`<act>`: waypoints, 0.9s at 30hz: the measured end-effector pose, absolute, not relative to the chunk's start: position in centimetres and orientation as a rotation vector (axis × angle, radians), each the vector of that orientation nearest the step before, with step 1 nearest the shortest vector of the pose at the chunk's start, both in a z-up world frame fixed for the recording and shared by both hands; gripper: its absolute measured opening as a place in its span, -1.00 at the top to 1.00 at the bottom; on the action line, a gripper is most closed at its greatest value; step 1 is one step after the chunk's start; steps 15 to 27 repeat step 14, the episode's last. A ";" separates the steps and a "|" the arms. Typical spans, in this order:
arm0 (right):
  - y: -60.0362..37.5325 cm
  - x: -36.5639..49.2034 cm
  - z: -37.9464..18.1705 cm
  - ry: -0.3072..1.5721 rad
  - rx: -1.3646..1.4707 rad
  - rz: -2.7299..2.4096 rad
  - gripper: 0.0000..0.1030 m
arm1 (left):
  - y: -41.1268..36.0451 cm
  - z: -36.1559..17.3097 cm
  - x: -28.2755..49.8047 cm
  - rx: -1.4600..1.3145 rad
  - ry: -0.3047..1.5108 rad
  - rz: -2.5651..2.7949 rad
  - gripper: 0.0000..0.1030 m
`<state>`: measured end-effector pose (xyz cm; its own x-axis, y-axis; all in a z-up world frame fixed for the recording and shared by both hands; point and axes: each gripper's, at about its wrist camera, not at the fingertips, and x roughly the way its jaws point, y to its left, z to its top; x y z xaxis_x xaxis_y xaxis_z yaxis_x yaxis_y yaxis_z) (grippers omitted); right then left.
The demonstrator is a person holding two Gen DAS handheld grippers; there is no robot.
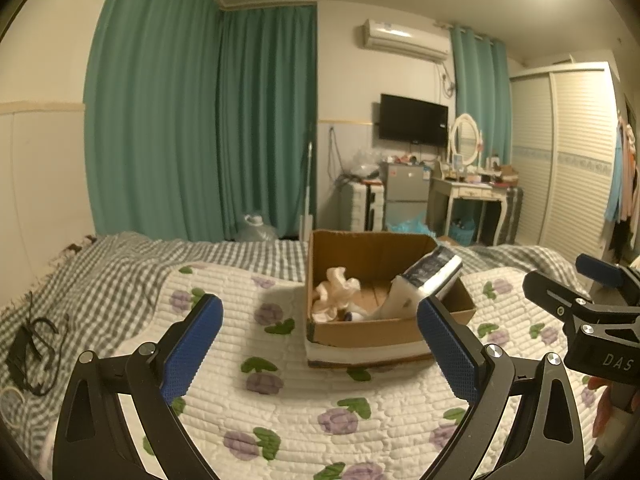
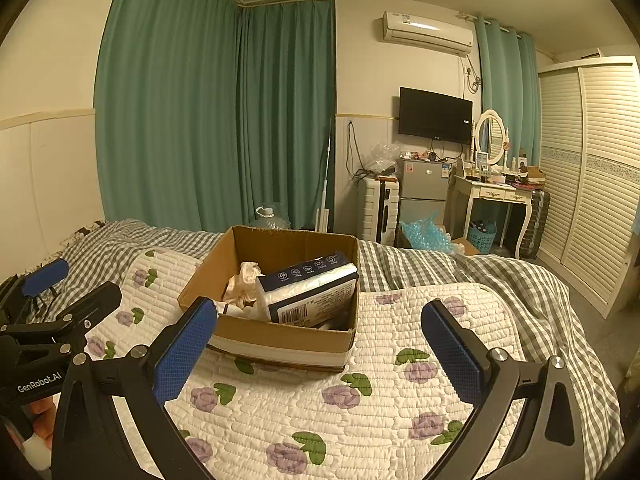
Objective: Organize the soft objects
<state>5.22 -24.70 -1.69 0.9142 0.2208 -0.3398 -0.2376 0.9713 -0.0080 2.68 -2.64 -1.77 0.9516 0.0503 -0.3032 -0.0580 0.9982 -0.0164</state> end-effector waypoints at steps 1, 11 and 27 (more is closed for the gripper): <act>-24.7 5.2 -1.7 0.344 -0.049 0.237 -1.00 | -2.6 -1.7 2.7 -0.025 0.307 0.055 -0.93; -24.8 5.2 -1.7 0.344 -0.048 0.234 -1.00 | -2.6 -1.8 2.6 -0.032 0.315 0.059 -0.93; -24.8 5.1 -1.9 0.344 -0.044 0.236 -1.00 | -2.6 -1.8 2.7 -0.028 0.312 0.064 -0.93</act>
